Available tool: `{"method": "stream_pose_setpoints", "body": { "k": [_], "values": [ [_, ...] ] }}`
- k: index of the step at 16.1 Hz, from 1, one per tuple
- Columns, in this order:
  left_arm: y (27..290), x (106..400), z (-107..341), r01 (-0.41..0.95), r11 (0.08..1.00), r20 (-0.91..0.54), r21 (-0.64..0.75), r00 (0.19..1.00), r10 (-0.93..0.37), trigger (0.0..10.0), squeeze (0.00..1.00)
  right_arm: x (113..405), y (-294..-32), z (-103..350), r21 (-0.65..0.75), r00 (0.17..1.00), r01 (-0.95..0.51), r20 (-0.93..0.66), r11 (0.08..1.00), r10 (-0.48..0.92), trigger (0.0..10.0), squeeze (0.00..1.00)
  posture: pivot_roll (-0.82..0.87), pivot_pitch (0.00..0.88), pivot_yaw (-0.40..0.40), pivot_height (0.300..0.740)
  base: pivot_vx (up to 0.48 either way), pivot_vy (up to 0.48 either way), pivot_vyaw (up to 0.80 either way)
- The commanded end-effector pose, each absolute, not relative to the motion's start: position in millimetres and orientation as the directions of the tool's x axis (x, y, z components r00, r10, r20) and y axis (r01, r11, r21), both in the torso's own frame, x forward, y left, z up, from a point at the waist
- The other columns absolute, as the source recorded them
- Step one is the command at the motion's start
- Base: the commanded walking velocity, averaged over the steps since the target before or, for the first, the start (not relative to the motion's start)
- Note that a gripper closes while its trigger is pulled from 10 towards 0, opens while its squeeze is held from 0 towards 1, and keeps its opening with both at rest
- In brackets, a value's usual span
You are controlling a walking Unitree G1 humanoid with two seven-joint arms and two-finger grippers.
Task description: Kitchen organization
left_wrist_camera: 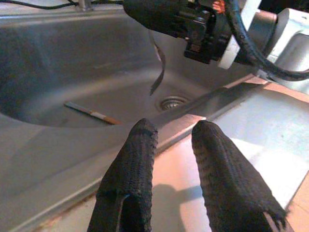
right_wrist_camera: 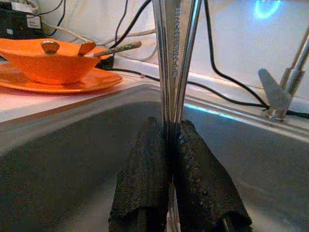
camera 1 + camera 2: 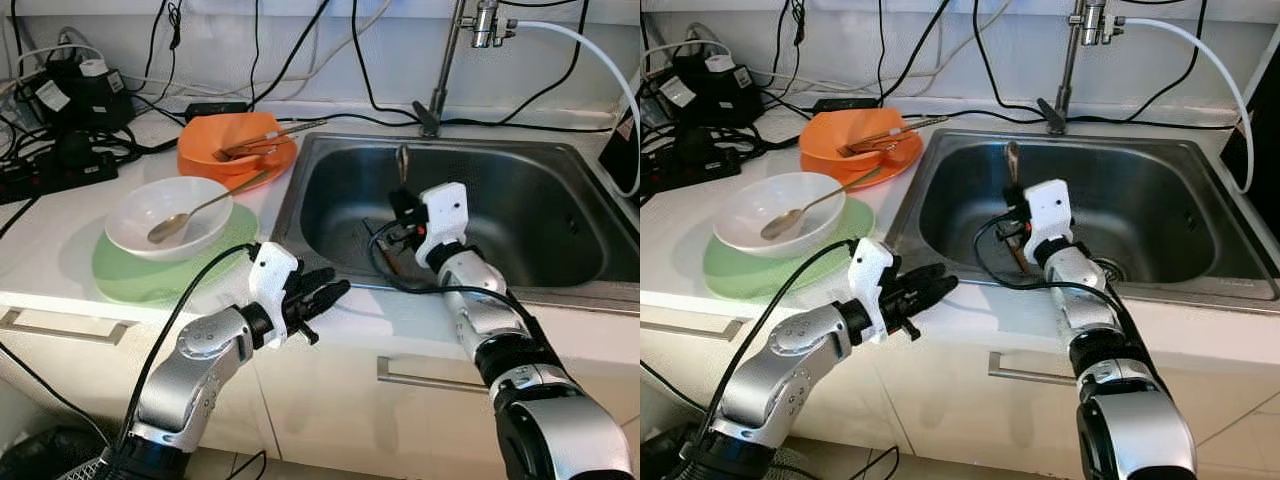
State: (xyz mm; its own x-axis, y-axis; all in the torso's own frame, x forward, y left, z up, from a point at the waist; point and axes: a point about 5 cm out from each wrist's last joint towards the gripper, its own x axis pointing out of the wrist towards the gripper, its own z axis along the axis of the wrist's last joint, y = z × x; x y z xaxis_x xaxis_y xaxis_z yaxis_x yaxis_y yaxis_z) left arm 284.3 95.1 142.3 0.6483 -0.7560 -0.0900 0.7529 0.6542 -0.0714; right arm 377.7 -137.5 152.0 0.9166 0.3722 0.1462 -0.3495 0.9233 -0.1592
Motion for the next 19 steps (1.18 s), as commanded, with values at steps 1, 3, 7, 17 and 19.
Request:
{"method": "stream_pose_setpoints", "body": {
  "k": [1, 3, 7, 17, 19],
  "values": [
    [93, 281, 145, 0.771, 0.634, -0.087, -0.061, 0.628, -0.773, 10.0, 0.00, 380, -130, 158, -0.171, 0.903, -0.368, 0.167, 0.914, 0.395, 10.0, 0.00, 0.12, 0.000, 0.059, 0.740, 0.000, 0.000, 0.00],
    [91, 280, 145, 0.775, 0.629, -0.086, -0.060, 0.623, -0.777, 10.0, 0.00, 379, -127, 156, -0.170, 0.899, -0.381, 0.161, 0.909, 0.407, 10.0, 0.00, 0.12, 0.000, 0.058, 0.740, 0.000, 0.000, 0.00],
    [88, 279, 145, 0.783, 0.618, -0.082, -0.068, 0.613, -0.786, 10.0, 0.00, 378, -123, 153, -0.166, 0.895, -0.396, 0.148, 0.903, 0.420, 10.0, 0.14, 0.12, 0.000, 0.055, 0.740, 0.000, 0.000, 0.00],
    [86, 277, 145, 0.780, 0.621, -0.074, -0.077, 0.617, -0.784, 10.0, 0.00, 376, -121, 148, -0.171, 0.890, -0.413, 0.135, 0.895, 0.436, 10.0, 0.22, 0.12, 0.000, 0.046, 0.740, 0.000, 0.000, 0.00],
    [86, 277, 146, 0.778, 0.624, -0.073, -0.075, 0.619, -0.782, 10.0, 0.00, 377, -121, 149, -0.172, 0.890, -0.413, 0.135, 0.895, 0.436, 10.0, 0.20, 0.12, 0.000, 0.044, 0.740, 0.000, 0.000, 0.00]
  ]
}}
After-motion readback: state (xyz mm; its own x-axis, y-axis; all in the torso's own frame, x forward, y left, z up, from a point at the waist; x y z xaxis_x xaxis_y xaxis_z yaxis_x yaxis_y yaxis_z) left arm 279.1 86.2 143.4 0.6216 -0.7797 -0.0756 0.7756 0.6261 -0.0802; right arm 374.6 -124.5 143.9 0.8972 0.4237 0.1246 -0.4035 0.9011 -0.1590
